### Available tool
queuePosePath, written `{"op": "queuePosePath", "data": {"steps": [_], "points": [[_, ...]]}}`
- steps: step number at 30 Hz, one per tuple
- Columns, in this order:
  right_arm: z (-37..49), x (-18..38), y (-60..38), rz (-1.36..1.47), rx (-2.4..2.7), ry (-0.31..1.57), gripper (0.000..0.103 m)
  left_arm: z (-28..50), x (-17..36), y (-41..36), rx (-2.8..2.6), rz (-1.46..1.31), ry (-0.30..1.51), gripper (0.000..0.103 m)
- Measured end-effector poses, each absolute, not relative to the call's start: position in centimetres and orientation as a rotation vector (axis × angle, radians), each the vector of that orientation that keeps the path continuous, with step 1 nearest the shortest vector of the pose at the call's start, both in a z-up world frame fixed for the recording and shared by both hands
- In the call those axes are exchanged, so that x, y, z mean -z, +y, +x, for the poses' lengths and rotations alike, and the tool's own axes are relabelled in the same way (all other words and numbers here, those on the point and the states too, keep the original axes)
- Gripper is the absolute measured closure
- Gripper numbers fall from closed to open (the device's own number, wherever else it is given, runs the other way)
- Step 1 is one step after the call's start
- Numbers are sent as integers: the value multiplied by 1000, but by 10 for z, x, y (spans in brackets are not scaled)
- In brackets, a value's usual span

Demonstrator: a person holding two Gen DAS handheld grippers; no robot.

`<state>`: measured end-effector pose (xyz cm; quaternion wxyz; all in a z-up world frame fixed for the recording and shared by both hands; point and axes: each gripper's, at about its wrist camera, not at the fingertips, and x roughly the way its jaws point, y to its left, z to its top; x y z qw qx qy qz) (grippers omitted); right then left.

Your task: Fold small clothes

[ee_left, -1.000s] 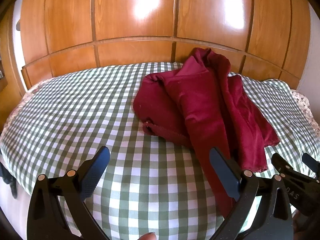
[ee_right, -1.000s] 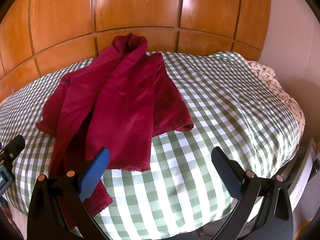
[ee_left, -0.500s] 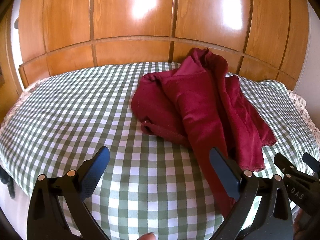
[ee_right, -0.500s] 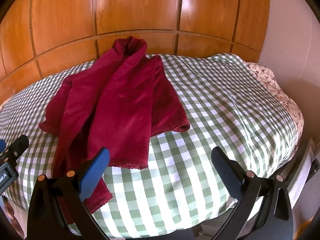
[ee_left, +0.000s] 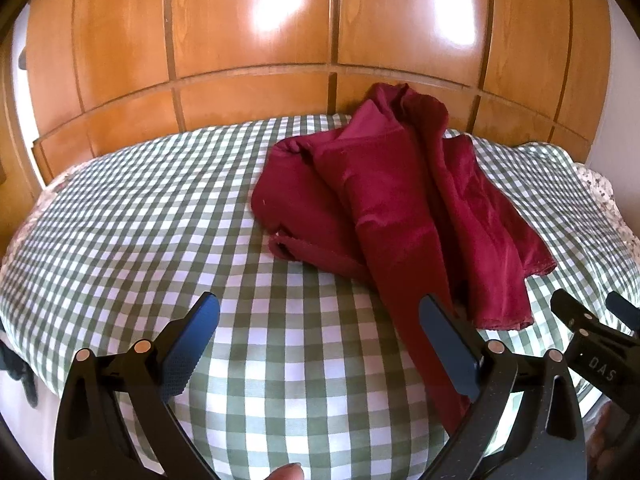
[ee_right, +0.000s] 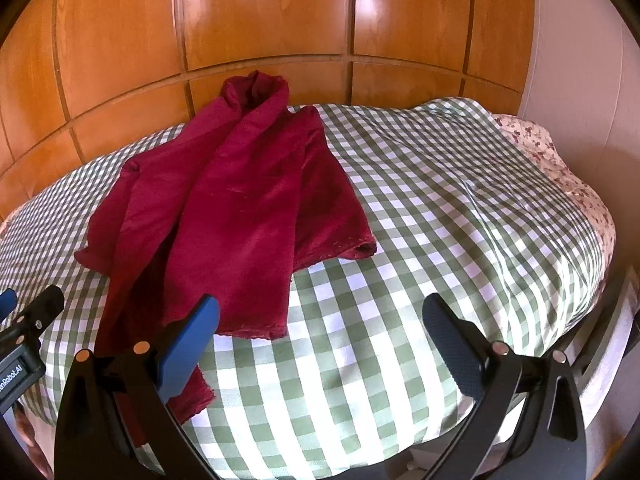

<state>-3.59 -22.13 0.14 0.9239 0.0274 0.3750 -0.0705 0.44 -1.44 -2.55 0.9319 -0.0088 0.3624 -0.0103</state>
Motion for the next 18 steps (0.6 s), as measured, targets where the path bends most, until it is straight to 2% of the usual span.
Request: {"op": "queuePosePath", "data": {"steps": [18], "points": [[-28,5,-235,57,162,761,2,11,33,-31,67,21,773,4]]}}
